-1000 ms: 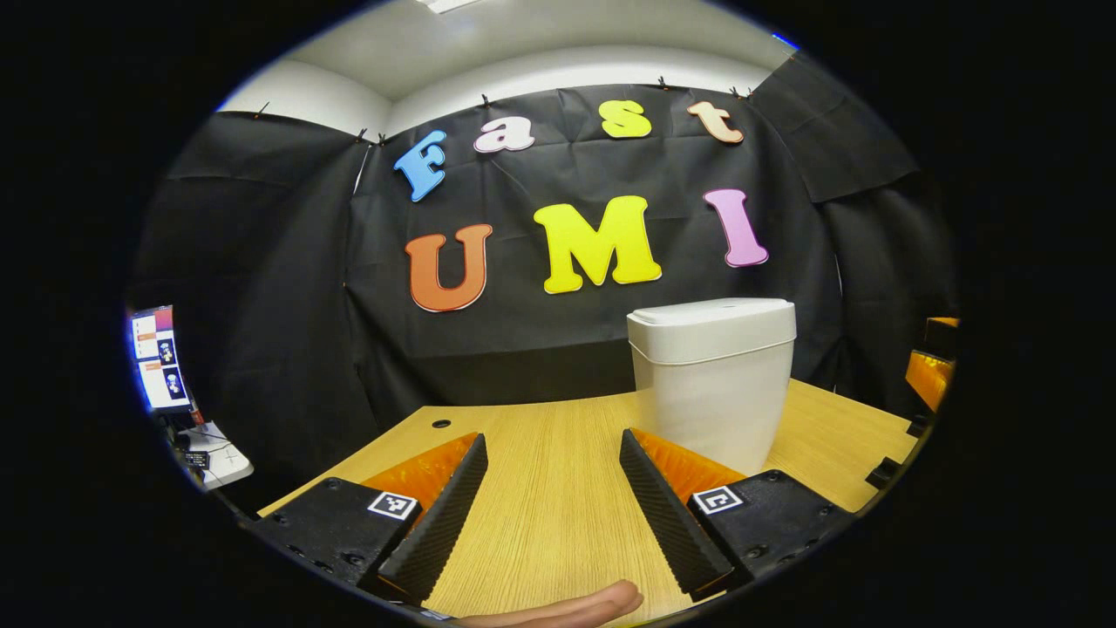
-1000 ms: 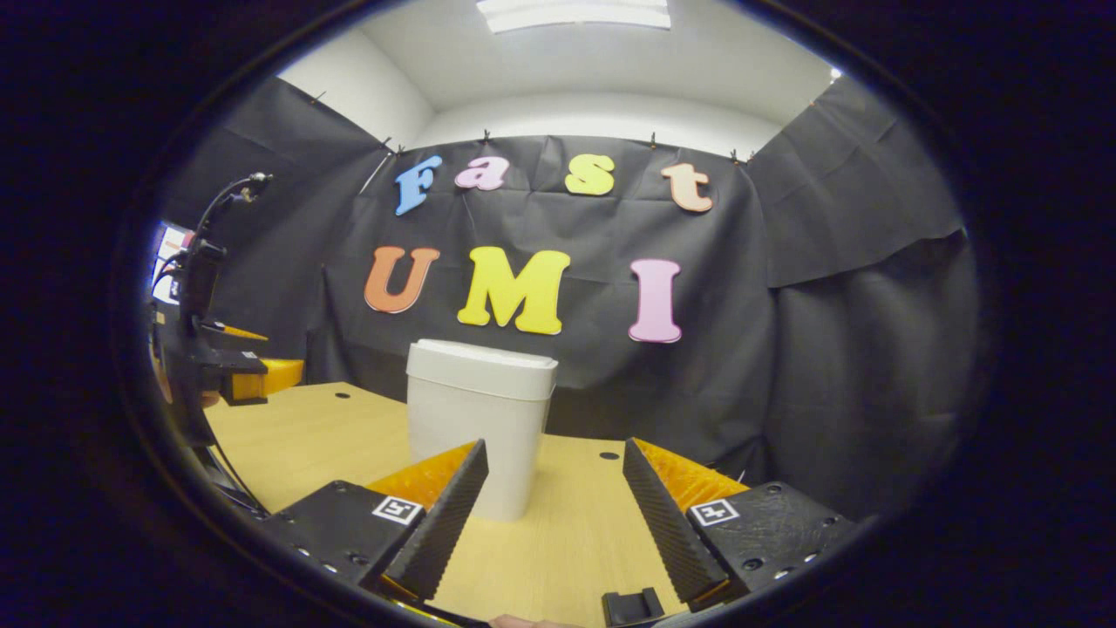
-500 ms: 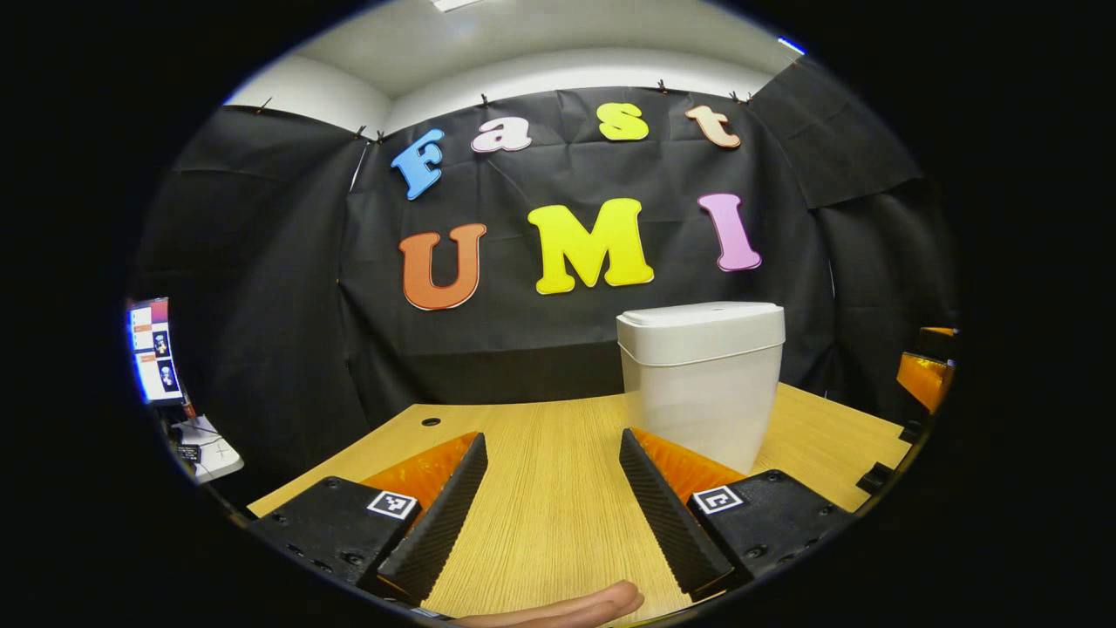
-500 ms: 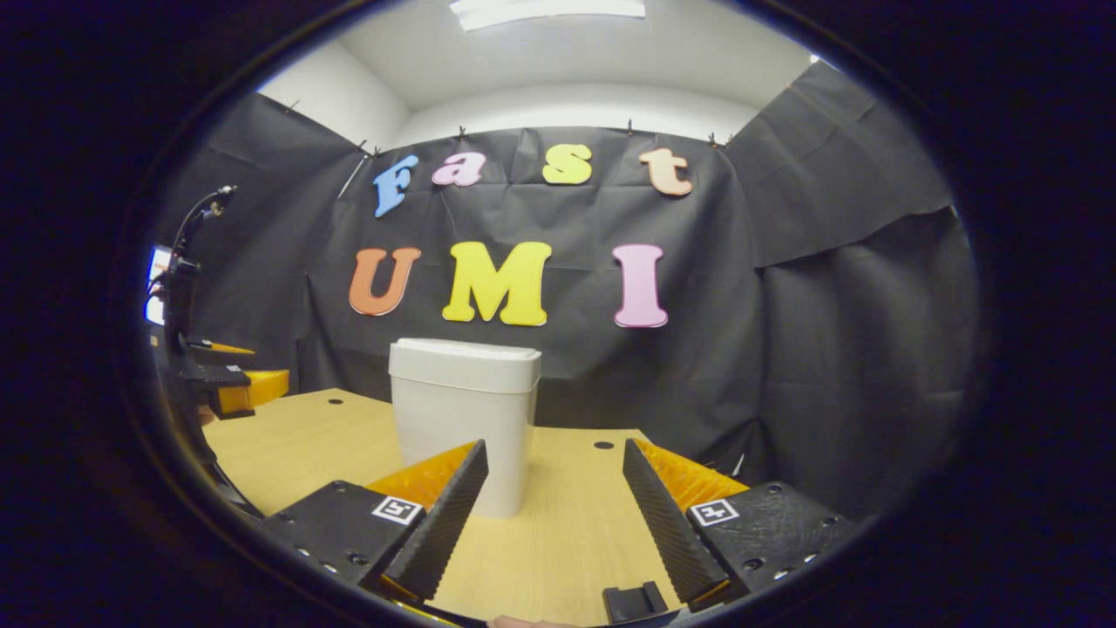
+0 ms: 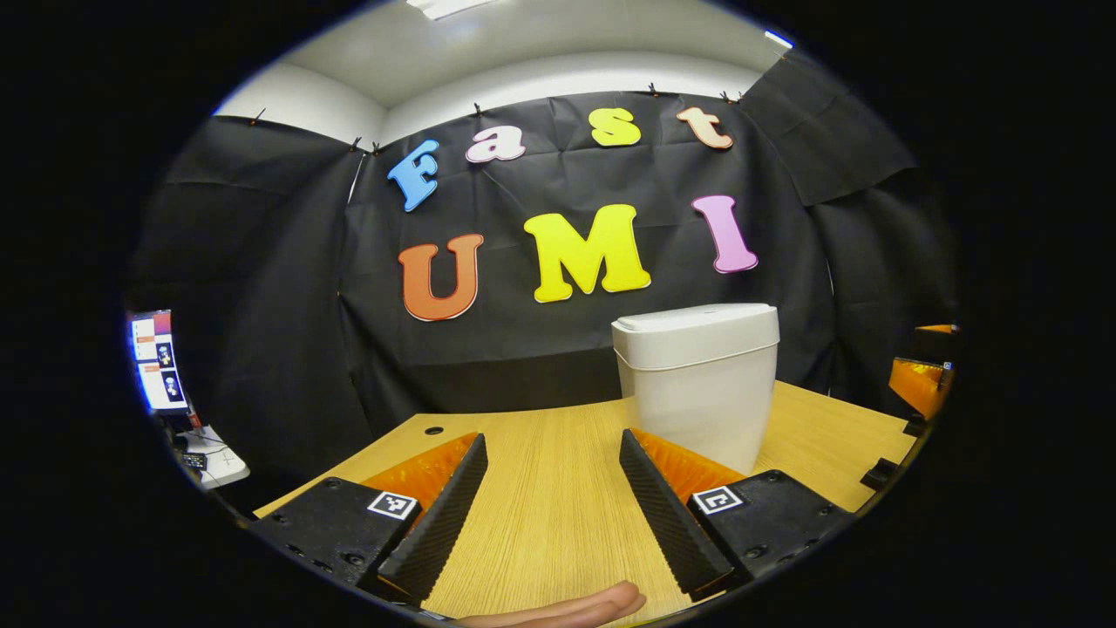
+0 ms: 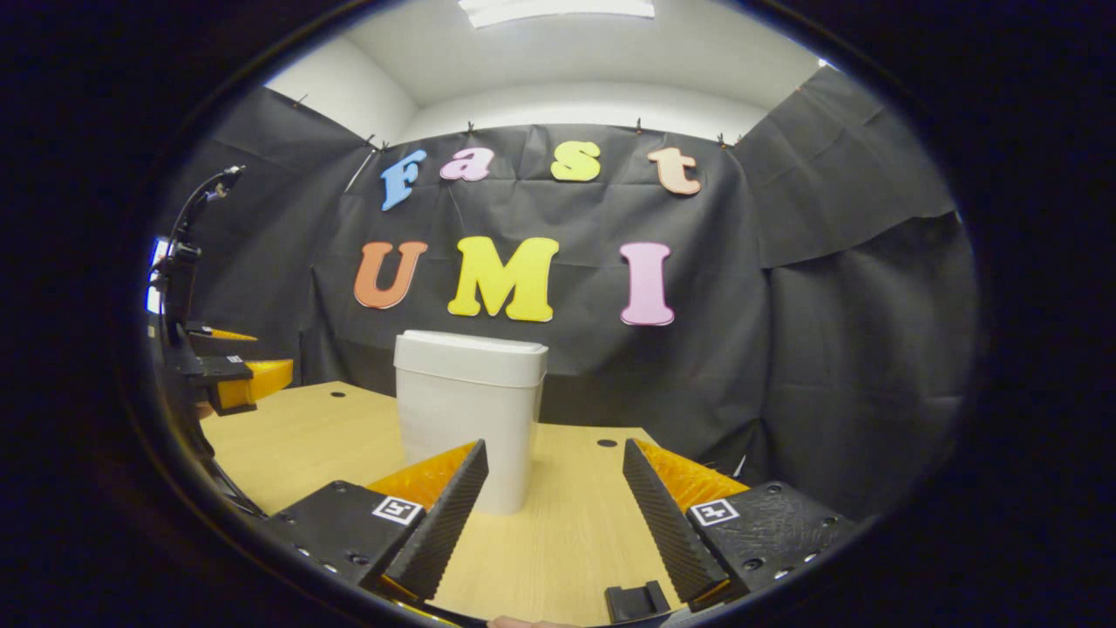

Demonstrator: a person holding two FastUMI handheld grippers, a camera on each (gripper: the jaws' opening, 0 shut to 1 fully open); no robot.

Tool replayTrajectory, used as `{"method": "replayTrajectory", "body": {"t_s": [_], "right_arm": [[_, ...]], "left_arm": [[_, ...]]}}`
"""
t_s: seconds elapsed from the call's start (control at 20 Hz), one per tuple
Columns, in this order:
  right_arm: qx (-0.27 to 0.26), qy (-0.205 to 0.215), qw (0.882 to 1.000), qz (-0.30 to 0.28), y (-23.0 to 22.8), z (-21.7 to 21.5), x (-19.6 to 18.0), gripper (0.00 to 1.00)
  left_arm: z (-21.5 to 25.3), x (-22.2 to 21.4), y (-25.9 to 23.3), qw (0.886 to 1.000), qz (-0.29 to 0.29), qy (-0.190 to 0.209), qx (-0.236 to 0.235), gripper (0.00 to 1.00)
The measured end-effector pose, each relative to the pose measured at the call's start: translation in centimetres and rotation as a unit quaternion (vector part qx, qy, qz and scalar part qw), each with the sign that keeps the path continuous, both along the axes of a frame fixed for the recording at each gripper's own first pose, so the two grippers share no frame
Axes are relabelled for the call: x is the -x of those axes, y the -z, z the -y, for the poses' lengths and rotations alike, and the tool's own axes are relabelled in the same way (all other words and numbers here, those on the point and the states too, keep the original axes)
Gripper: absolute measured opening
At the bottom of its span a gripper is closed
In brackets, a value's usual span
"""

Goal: Press the lid of the desktop garbage bin to open it, pick up the crumpled paper on the desktop and throw it into the bin, then pick up the pop can on the desktop and drop it into the bin, and finally close the garbage bin lid.

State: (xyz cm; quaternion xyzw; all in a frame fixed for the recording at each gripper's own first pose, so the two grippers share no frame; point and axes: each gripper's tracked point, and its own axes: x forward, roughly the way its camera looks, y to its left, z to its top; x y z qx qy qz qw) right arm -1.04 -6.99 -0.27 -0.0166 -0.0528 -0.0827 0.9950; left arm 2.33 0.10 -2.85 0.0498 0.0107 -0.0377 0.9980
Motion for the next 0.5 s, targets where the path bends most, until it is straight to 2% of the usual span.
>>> {"method": "replayTrajectory", "body": {"t_s": [0.45, 0.5], "right_arm": [[0.006, -0.002, 1.000, -0.010, 0.63, -0.49, -0.32, 0.95], [0.007, -0.001, 1.000, -0.010, 0.60, -0.40, -0.32, 0.98]], "left_arm": [[-0.59, -0.10, -0.06, 1.000, 0.006, -0.012, -0.003, 0.98], [-0.67, -0.21, -0.09, 1.000, 0.006, -0.014, -0.004, 0.99]]}}
